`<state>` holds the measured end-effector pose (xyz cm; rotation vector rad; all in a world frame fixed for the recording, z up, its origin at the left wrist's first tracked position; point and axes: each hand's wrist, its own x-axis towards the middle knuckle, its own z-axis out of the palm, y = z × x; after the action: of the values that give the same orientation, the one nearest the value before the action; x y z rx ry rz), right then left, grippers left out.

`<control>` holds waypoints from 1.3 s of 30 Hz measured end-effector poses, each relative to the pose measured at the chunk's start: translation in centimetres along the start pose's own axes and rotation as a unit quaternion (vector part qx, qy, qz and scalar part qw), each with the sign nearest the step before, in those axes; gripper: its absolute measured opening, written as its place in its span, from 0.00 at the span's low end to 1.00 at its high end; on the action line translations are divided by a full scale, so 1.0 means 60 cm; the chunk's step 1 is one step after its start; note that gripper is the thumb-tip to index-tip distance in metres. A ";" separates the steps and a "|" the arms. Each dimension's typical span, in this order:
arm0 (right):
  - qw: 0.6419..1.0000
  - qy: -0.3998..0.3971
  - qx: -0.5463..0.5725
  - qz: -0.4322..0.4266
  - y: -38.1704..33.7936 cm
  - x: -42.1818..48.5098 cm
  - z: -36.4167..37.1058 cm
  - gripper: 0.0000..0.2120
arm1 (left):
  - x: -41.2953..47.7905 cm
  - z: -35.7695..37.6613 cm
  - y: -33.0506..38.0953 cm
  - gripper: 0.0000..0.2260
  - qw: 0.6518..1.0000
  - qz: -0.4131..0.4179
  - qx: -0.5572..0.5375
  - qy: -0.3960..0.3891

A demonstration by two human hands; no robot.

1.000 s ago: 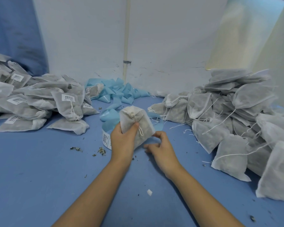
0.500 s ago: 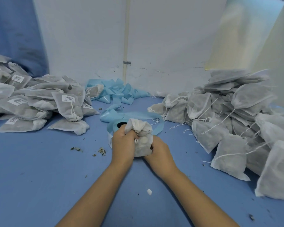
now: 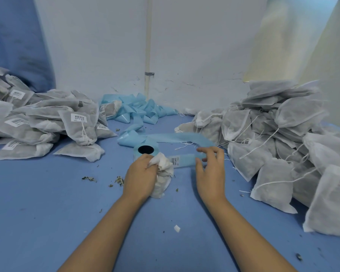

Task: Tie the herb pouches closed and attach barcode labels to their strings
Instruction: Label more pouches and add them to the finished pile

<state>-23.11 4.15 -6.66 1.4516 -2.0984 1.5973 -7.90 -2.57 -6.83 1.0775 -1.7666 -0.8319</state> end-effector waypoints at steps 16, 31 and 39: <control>0.957 -0.147 0.228 0.103 -0.004 -0.003 0.011 0.10 | -0.017 0.003 0.024 0.07 0.973 0.043 -0.202 -0.100; 0.909 -0.152 0.348 0.170 0.004 0.004 0.010 0.07 | -0.017 0.005 0.020 0.20 0.974 0.051 -0.206 -0.081; 0.896 -0.161 0.364 0.198 0.004 0.005 0.006 0.06 | -0.017 0.006 0.019 0.18 0.974 0.045 -0.210 -0.076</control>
<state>-23.29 3.64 -6.79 1.6300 -2.1724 2.6870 -8.38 -1.16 -6.32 0.6644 -1.6464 -1.1913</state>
